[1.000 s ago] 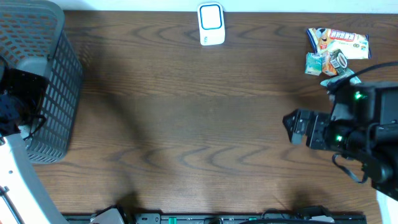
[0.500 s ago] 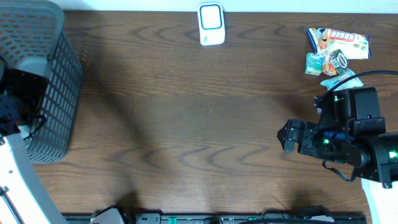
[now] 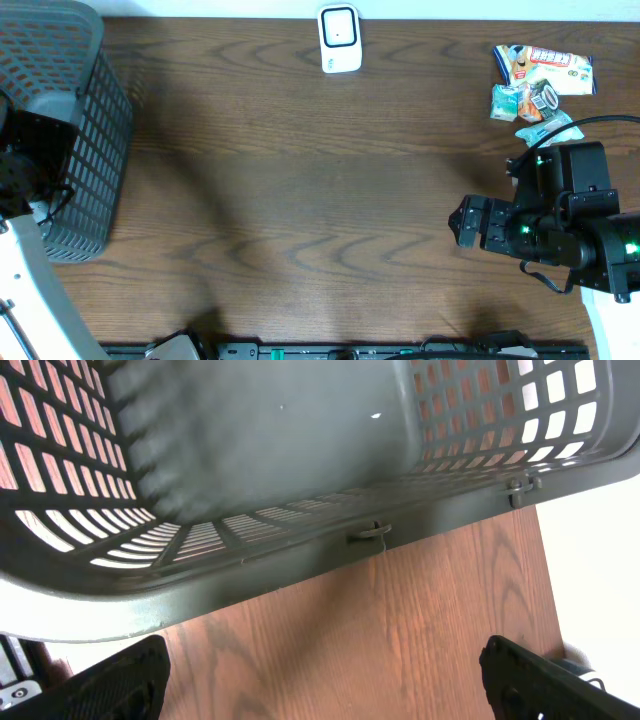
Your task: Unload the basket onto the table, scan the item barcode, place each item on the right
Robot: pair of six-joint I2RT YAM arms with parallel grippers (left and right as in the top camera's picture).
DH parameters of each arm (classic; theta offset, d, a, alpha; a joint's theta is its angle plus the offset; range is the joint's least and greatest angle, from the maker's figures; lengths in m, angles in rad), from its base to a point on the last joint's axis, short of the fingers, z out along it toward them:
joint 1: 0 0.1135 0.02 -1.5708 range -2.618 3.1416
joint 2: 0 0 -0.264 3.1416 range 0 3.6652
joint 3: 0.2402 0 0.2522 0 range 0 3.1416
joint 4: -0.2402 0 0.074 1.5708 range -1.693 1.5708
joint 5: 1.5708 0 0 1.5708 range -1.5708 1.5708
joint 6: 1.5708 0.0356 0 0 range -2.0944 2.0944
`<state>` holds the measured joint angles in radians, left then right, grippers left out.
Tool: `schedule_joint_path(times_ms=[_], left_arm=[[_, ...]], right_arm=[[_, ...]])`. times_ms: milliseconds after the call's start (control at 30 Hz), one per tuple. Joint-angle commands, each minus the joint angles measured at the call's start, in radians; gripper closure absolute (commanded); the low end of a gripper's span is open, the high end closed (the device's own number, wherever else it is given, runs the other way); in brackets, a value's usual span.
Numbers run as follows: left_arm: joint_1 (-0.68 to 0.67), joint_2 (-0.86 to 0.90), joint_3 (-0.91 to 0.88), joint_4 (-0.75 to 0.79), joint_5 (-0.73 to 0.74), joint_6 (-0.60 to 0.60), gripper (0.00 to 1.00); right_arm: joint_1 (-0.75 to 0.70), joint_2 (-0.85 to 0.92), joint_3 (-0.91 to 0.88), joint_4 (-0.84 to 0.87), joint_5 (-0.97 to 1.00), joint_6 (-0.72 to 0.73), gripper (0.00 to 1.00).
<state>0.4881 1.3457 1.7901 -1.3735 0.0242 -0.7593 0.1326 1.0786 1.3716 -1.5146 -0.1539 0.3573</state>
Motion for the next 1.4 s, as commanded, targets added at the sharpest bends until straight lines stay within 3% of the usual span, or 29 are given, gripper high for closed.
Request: schedule_joint_path(times_ms=[0,300,733,1367], left_arm=[[0.004,0.0,0.003,-0.003,-0.006,-0.002,0.02],[0.004,0.0,0.003,-0.003,-0.006,-0.002,0.02],[0.004,0.0,0.003,-0.003,-0.006,-0.002,0.03],[0.004,0.0,0.003,-0.003,-0.006,-0.002,0.02]], right_arm=[[0.008,-0.005,-0.005,0.002,0.032,0.004,0.01],[0.006,-0.055,-0.064,0.139,0.032,-0.085,0.01],[0.005,-0.477,-0.531,0.645,-0.033,-0.27,0.01],[-0.049,-0.905,-1.138,1.298,-0.032,-0.27,0.01]])
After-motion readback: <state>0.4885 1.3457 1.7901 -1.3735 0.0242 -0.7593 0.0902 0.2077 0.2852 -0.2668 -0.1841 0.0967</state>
